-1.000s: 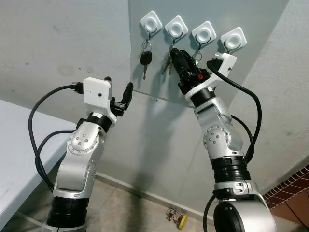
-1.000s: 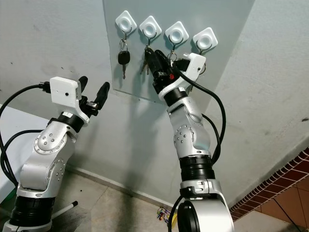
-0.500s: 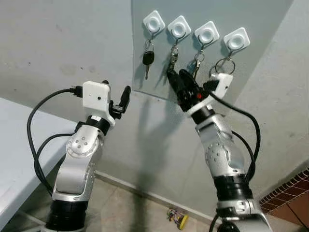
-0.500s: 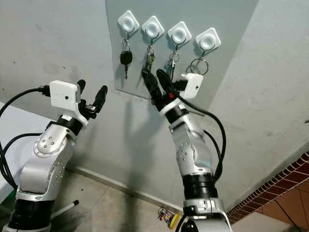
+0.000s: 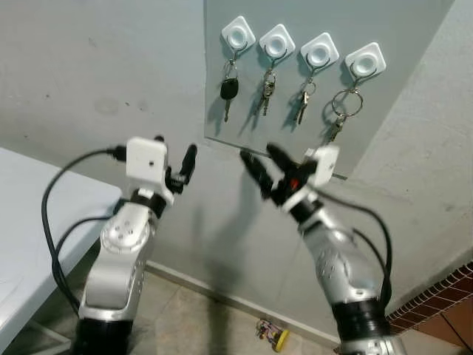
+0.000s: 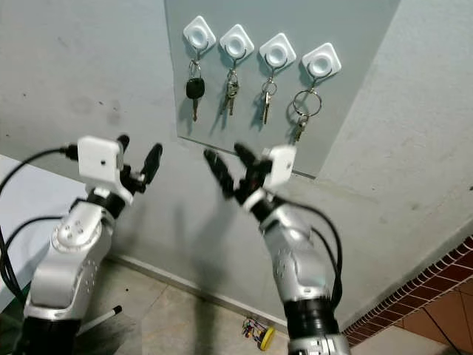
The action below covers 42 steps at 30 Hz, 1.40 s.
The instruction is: Hang keys on a hook
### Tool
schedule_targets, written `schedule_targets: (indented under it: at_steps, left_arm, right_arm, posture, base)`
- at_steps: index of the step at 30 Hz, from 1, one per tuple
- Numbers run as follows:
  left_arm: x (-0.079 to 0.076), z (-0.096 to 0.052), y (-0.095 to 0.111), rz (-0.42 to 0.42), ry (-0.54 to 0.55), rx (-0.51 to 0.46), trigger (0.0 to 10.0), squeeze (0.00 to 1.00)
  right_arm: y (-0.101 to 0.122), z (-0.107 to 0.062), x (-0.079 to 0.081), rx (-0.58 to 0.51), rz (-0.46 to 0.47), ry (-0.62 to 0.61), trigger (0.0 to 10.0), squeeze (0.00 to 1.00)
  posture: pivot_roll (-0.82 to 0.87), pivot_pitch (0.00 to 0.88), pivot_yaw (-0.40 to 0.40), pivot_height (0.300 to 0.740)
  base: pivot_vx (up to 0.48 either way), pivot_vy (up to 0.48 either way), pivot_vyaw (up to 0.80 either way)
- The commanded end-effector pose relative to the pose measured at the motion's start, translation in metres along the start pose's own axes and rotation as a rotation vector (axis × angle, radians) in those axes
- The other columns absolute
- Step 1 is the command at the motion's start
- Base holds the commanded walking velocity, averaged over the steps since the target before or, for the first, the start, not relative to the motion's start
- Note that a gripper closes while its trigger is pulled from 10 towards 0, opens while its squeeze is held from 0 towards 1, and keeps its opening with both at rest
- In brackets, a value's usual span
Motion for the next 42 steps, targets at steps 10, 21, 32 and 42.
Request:
schedule_targets:
  at_steps: [10, 21, 32, 42]
  left_arm:
    - [-0.013, -0.013, -0.044, -0.035, -0.048, 0.077, 10.0, 0.00]
    - [-0.016, -0.032, -0.110, 0.087, -0.066, 0.237, 10.0, 0.00]
    - [-0.022, -0.057, -0.164, 0.007, -0.059, 0.446, 10.0, 0.00]
    - [-0.021, -0.101, -0.210, -0.111, -0.003, 0.704, 10.0, 0.00]
  right_arm:
    - [-0.040, -0.019, -0.016, 0.119, -0.057, -0.071, 10.0, 1.00]
    - [-0.093, -0.055, -0.041, 0.328, -0.092, -0.190, 10.0, 1.00]
    - [-0.130, -0.092, -0.052, 0.509, -0.044, -0.301, 10.0, 1.00]
    - [-0.164, -0.171, -0.070, 0.787, -0.015, -0.587, 10.0, 1.00]
  posture:
    - [-0.06, 0.000, -0.024, 0.724]
    - [-0.07, 0.000, -0.011, 0.724]
    - [-0.09, 0.000, 0.002, 0.724]
    - [-0.10, 0.000, 0.001, 0.724]
  base:
    - [0.000, 0.000, 0.00]
    - [0.000, 0.000, 0.00]
    - [0.000, 0.000, 0.00]
    - [0.000, 0.000, 0.00]
Point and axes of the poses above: a point about 5 cm out from each wrist's last joint towards the gripper, its own z axis pointing out of the wrist towards the gripper, its own y axis along the axis of the wrist's last joint, x = y × z, the point moved 1 cm from there along z, pointing out of the wrist towards the gripper, and after that the axes turned 3 degrees about z, right-handed, at the moved point
